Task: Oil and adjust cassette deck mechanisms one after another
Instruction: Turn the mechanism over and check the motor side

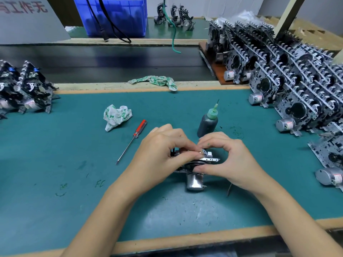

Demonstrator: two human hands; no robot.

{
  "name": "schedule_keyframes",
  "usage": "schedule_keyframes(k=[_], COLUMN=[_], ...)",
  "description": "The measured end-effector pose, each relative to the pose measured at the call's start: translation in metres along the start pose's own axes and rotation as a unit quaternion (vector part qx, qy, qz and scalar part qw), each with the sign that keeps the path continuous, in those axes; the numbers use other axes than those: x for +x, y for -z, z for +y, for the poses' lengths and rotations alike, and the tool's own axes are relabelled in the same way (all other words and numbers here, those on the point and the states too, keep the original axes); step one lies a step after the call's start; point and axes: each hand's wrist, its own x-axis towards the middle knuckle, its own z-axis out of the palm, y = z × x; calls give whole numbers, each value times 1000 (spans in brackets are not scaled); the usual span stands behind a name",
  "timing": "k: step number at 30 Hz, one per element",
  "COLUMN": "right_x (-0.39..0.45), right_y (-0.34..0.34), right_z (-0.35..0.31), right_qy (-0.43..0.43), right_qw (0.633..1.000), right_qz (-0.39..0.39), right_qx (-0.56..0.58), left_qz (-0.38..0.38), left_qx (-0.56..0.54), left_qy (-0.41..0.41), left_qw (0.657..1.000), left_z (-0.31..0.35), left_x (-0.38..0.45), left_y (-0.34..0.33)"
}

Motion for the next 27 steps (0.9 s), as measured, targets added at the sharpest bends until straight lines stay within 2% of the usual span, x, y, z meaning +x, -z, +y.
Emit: schedule_keyframes(k=[8,13,16,22,27], right_x=[-6,-24,-31,-35,-32], right_y=[-1,2,-3,4,8], right_z=[2,20,27,28,16], right_qy=[19,43,63,102,106], right_qw=[999,978,971,938,943], right_qz=[1,57,74,40,36], right_qx=[-35,-197,-216,-329,-314], left_qz=[-2,3,2,4,-4], left_qx=[-11,1,4,4,-2], left_qy=[3,5,3,4,14], left_qw=[1000,1000,1000,1000,1000], left_z=[0,0,0,0,0], left_x=[0,-1,-1,-2,-1], left_y=[0,-1,-1,0,1])
